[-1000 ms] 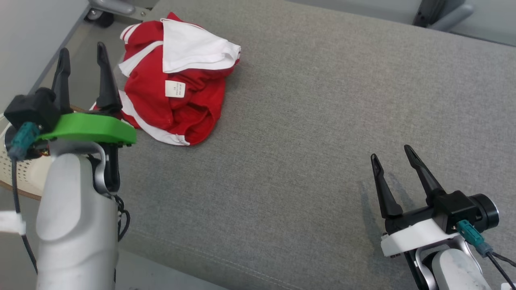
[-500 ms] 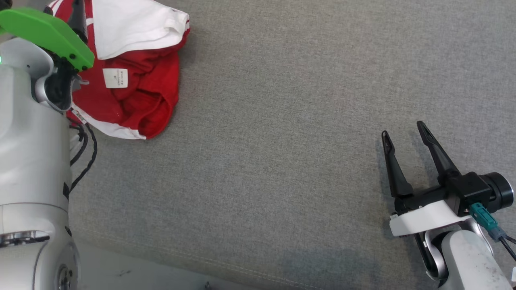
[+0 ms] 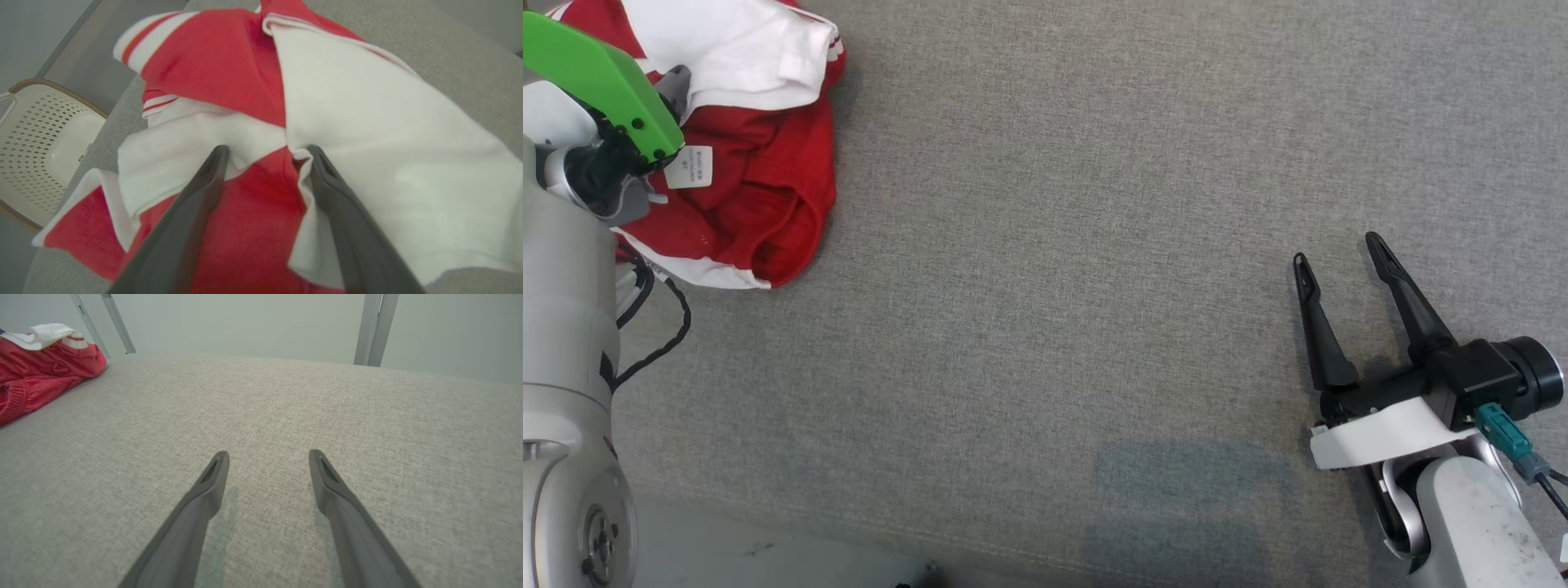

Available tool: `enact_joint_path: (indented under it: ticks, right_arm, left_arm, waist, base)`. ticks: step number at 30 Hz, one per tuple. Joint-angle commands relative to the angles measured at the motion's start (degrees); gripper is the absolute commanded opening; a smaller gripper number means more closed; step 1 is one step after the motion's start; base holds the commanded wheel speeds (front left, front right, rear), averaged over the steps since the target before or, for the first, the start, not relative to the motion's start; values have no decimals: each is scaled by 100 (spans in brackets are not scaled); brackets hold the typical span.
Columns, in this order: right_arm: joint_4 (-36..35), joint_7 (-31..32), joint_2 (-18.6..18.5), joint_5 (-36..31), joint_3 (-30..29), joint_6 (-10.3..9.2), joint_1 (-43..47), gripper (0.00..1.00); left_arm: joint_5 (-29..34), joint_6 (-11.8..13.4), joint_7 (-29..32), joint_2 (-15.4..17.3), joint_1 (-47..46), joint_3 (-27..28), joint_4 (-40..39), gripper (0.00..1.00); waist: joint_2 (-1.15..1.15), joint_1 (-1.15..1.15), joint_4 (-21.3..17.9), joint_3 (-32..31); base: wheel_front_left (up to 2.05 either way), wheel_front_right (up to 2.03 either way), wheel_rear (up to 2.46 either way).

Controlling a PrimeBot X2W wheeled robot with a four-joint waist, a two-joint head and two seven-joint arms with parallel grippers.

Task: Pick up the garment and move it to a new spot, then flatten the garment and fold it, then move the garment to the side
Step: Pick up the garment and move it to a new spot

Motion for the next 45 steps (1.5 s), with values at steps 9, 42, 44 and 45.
enact_joint_path:
  ticks: [9,42,44,45]
  right_arm:
    - [19,-23,-39,12,9,0,-167,100]
    - [316,-23,504,310,99,0,584,100]
    - [322,-23,520,333,100,0,632,100]
    - [322,-23,520,333,100,0,632,100]
  left_arm:
    - [-108,-29,-217,-28,278,-52,218,100]
    - [-1360,-44,-2260,225,678,-1721,-1994,0]
    - [-1473,-44,-2155,196,690,-1848,-2177,0]
    - [-1473,-44,-2155,196,690,-1848,-2177,0]
  waist:
    - [0,0,-40,126]
    - [0,0,-373,-2033]
    - [0,0,-497,-2143]
    - [0,0,-497,-2143]
  base:
    - [0,0,0]
    - [0,0,0]
    - [0,0,0]
    - [0,0,0]
